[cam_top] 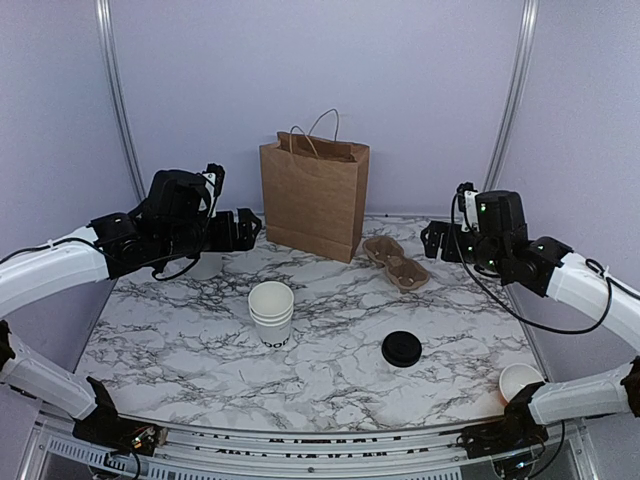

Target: Pack the takeout coffee

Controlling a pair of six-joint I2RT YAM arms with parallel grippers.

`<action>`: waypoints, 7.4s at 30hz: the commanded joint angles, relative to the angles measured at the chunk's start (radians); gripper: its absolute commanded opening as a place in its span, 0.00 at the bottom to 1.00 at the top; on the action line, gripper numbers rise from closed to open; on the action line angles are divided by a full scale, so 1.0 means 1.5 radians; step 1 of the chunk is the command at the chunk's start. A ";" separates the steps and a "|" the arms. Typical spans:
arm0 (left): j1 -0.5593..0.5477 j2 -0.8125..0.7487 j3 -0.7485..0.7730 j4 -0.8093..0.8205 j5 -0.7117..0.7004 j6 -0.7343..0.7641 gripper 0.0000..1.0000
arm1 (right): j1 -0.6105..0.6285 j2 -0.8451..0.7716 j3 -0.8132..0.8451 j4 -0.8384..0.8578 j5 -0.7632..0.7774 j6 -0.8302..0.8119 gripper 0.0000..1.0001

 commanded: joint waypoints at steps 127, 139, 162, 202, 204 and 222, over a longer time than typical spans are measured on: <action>0.101 -0.175 -0.213 0.000 0.120 -0.042 0.99 | 0.274 0.600 0.623 -0.190 -0.217 0.045 0.00; 0.105 -0.168 -0.212 -0.007 0.145 -0.051 0.99 | 0.240 0.603 0.696 -0.210 -0.216 0.026 0.00; 0.106 -0.140 -0.179 0.003 0.121 -0.053 0.99 | 0.228 0.414 0.595 -0.236 -0.163 0.006 0.00; 0.112 -0.086 -0.144 0.059 0.112 -0.084 0.99 | 0.311 0.309 0.123 -0.095 -0.134 0.092 0.28; 0.114 -0.091 -0.148 0.059 0.110 -0.085 0.99 | 0.311 0.306 0.130 -0.106 -0.130 0.092 0.32; 0.120 -0.065 -0.112 0.052 0.111 -0.094 0.99 | 0.220 0.143 0.104 -0.171 -0.110 0.044 0.49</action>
